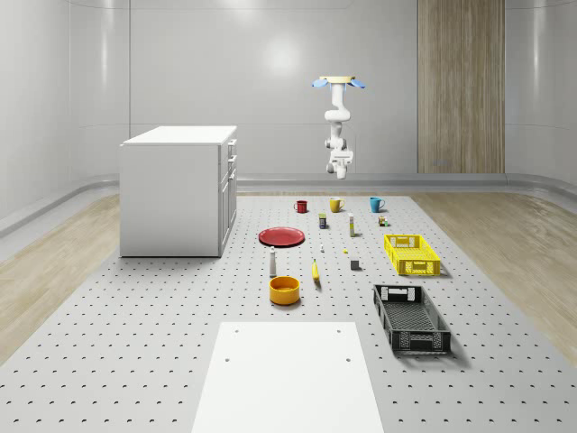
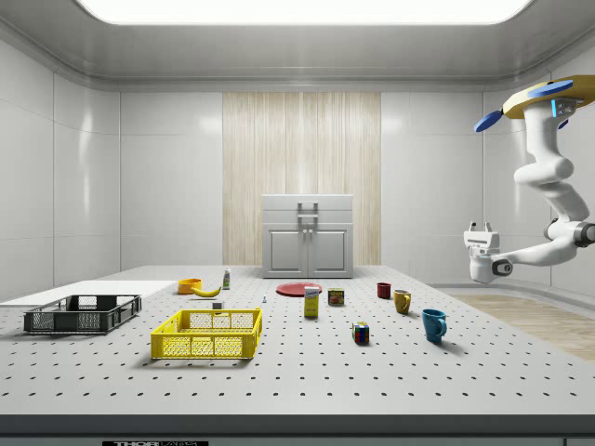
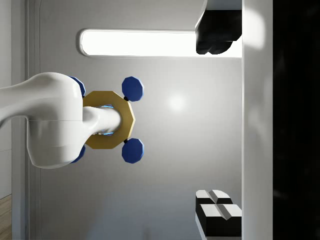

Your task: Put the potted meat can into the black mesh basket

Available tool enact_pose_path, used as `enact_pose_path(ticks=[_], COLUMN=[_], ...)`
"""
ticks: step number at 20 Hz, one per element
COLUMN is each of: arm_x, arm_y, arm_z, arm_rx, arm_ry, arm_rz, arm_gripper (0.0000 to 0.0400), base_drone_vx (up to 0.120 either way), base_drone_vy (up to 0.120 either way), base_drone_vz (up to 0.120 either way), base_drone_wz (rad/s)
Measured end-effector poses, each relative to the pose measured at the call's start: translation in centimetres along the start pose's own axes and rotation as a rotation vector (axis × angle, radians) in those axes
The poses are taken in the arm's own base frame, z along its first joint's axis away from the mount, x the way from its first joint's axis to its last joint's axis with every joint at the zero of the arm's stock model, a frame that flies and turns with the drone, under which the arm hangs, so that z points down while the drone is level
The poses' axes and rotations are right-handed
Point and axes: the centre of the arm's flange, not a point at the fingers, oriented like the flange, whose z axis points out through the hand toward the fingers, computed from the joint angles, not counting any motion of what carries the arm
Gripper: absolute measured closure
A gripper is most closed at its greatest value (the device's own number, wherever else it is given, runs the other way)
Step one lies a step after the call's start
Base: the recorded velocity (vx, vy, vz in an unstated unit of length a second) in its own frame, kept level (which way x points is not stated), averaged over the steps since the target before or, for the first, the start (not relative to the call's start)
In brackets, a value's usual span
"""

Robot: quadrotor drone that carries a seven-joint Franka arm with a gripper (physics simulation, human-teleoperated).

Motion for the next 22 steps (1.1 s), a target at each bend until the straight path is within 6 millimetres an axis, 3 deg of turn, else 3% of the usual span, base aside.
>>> enact_pose_path(ticks=[7,9,22], arm_x=[-0.05,-0.08,-0.44], arm_y=[0.02,0.02,-0.21], arm_z=[-0.01,-0.01,0.0], arm_rx=[0.002,0.002,-0.021], arm_ry=[0.006,0.008,0.044], arm_rz=[0.0,0.0,0.0], arm_gripper=[0.0,0.0,0.0], base_drone_vx=[0.0,0.04,0.12], base_drone_vy=[0.0,-0.12,-0.12], base_drone_vz=[0.0,0.0,0.0], base_drone_wz=[0.0,0.0,0.0])
